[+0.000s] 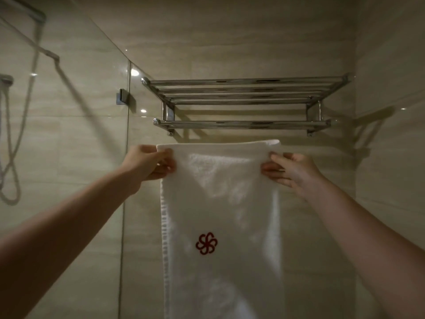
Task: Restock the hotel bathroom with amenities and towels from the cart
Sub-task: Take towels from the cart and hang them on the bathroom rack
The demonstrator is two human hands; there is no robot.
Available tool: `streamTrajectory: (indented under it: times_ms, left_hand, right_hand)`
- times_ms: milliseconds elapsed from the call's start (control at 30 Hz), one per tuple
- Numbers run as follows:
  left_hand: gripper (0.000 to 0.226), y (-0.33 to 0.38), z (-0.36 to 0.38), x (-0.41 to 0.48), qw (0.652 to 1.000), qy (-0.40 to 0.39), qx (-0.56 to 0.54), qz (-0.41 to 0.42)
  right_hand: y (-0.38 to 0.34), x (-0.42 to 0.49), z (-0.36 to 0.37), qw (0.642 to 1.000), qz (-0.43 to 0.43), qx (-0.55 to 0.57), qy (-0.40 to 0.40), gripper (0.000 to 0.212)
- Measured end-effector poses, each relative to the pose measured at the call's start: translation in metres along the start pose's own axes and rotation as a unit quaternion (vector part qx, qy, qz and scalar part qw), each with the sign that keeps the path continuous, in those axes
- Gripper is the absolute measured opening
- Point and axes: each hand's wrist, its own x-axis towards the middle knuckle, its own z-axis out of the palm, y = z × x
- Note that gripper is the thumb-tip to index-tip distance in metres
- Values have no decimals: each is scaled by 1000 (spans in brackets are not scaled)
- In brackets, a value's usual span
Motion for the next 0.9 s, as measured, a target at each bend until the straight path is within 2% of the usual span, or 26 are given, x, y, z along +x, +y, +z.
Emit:
streamTrajectory:
  times_ms: [133,233,400,467,633,733,800,833,900]
  left_hand:
    - [11,12,-6,42,997,-16,-70,20]
    - [16,20,-10,81,995,-9,-79,52]
    - [22,20,-13,144,988,28,-76,135]
    - [27,14,-8,170,986,33,-44,160]
    - [44,-1,14,218,964,10,86,251]
    - [53,-11,29,242,945,2,160,285]
    - [56,-20,42,256,934,13,215,285]
    - [55,-23,48,262,920,30,265,288]
    - [49,-27,56,275,862,65,392,315]
  right_hand:
    - [-16,32,24,999,-17,45,-9,5]
    - [-25,57,43,997,-40,67,-8,6]
    - [-22,104,84,993,-110,7,-41,19]
    - [-19,126,99,988,-142,-45,-47,25]
    - [-11,171,130,959,-197,-189,-81,65]
    - [-9,194,142,937,-198,-283,-52,75]
    - [-11,205,148,908,-191,-373,-26,83]
    - [-12,210,149,892,-184,-412,-17,86]
    - [-13,217,149,859,-182,-479,-2,84]
